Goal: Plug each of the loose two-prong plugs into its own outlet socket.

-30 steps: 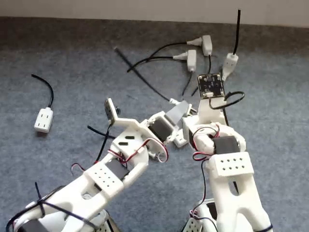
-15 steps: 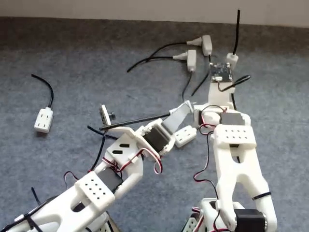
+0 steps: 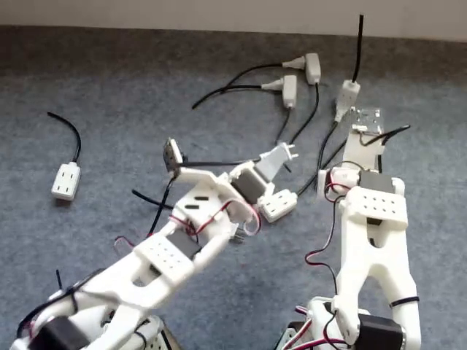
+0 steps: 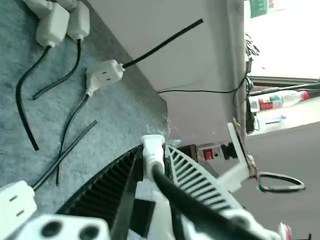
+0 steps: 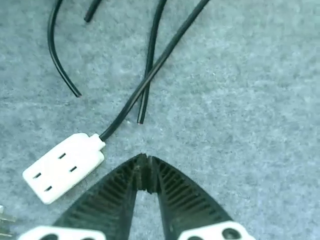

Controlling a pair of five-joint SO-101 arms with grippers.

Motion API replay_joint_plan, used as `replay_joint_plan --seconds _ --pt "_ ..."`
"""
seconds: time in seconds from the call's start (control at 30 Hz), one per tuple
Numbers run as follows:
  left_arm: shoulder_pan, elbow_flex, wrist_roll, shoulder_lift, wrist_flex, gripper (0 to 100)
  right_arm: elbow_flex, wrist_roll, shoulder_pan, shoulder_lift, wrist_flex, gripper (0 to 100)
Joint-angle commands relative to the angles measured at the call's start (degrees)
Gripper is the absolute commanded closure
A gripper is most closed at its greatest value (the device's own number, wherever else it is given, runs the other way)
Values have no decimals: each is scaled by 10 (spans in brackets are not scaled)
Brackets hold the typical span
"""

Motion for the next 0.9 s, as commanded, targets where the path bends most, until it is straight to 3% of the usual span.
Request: replay_joint_plan --seconds 0.0,0.13,0.3,0.57,0.87 --pt "-22 -72 -1 81 3 993 -26 6 1 -27 26 991" --pt "-16 -82 0 109 3 993 -10 6 -49 -79 24 991" --pt "4 -43 0 46 3 993 19 6 -98 -93 -8 991" --pt "58 38 -1 -85 6 993 38 5 -100 -93 -59 991" --pt "102 58 -3 -101 7 993 36 5 -100 -93 -71 991"
